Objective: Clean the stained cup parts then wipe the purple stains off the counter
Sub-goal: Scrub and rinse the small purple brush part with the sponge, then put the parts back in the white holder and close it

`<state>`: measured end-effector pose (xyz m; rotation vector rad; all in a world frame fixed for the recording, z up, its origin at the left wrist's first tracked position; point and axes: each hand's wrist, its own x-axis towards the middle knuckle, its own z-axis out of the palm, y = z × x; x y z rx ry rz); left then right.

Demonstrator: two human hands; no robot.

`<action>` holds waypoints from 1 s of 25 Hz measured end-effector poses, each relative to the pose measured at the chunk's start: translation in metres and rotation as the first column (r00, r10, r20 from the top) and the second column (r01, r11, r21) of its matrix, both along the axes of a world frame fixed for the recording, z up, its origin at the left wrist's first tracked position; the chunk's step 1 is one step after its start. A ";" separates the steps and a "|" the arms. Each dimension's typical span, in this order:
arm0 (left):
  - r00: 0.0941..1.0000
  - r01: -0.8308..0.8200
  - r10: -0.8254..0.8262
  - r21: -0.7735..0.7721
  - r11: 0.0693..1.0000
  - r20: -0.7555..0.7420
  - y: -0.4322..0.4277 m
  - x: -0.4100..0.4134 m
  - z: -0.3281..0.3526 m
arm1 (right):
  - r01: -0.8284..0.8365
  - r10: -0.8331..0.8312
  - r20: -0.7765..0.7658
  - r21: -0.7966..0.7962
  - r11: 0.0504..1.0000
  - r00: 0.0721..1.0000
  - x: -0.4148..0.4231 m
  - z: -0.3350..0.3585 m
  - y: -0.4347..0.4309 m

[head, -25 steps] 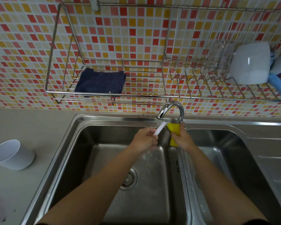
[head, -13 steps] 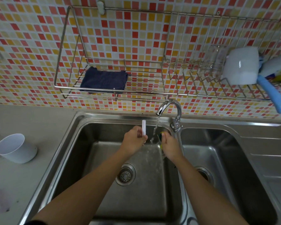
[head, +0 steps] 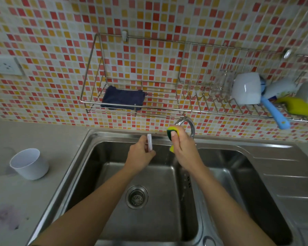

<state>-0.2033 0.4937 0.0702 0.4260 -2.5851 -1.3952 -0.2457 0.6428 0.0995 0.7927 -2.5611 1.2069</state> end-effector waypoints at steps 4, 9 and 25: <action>1.000 -0.012 0.012 0.012 1.000 -0.020 -0.007 0.000 0.014 | -0.026 0.023 -0.022 -0.172 0.985 0.999 -0.009 0.088 -0.017; 0.998 -0.029 0.033 0.083 0.996 -0.046 -0.012 0.011 0.030 | -0.007 -0.013 0.248 0.080 0.997 0.969 -0.090 0.126 -0.072; 0.996 -0.082 0.074 0.191 0.978 0.049 -0.051 0.025 0.017 | 0.139 -0.182 -0.360 -0.144 0.980 0.915 -0.040 0.064 -0.080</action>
